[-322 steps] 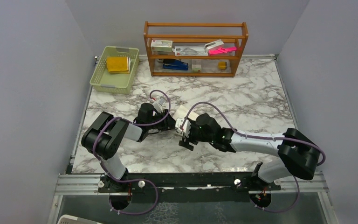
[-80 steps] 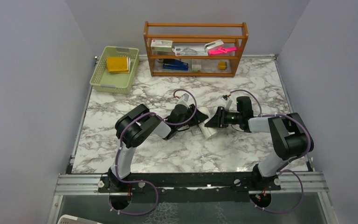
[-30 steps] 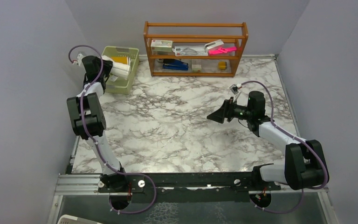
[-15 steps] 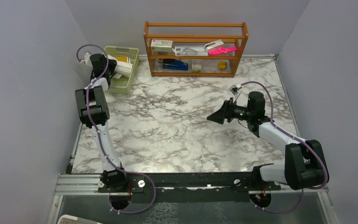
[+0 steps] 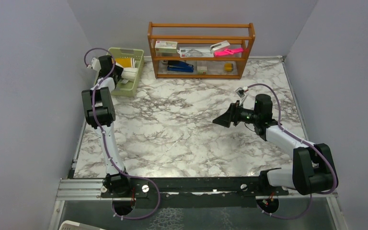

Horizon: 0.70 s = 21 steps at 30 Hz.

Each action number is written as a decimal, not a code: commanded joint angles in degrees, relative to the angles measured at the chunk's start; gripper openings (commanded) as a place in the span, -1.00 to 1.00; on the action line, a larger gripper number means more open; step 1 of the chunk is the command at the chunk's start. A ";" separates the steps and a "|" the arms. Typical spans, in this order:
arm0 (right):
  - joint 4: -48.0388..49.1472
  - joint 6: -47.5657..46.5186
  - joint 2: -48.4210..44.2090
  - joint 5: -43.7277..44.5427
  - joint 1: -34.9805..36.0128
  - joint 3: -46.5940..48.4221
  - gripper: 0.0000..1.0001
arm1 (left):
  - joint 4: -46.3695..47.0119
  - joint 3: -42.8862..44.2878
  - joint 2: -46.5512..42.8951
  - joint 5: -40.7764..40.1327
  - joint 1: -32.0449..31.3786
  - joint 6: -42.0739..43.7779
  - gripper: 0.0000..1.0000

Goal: Roll the towels
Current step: Place the towel in the bin.

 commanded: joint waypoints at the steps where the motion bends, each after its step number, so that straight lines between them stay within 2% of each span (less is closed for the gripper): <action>1: 1.32 -0.95 0.49 -1.49 0.35 -0.62 0.60 | -6.26 2.76 2.43 -2.98 -0.42 -1.34 -0.82; 7: 1.46 -0.85 0.87 -1.63 0.38 -0.44 0.60 | -8.09 3.16 2.23 -3.25 -0.42 -0.86 -0.50; 11: 1.56 -0.78 1.07 -1.77 0.39 -0.46 0.60 | -11.17 3.24 1.07 -3.86 -0.39 -0.58 0.00; 12: 1.48 -0.76 1.06 -1.77 0.39 -0.46 0.60 | -12.14 2.77 0.56 -4.27 -0.38 -0.89 0.25; 14: 1.35 -0.85 1.02 -1.86 0.35 -0.54 0.60 | -12.93 0.84 -0.99 -5.11 -0.29 -1.38 0.53; 16: 1.28 -0.95 0.90 -1.86 0.39 -0.63 0.60 | -13.14 -1.28 -2.76 -6.35 -0.26 -1.95 0.94; 21: 1.68 -0.77 0.67 -2.11 0.35 -0.90 0.60 | -12.73 -3.63 -5.05 -5.70 -0.30 -1.77 0.98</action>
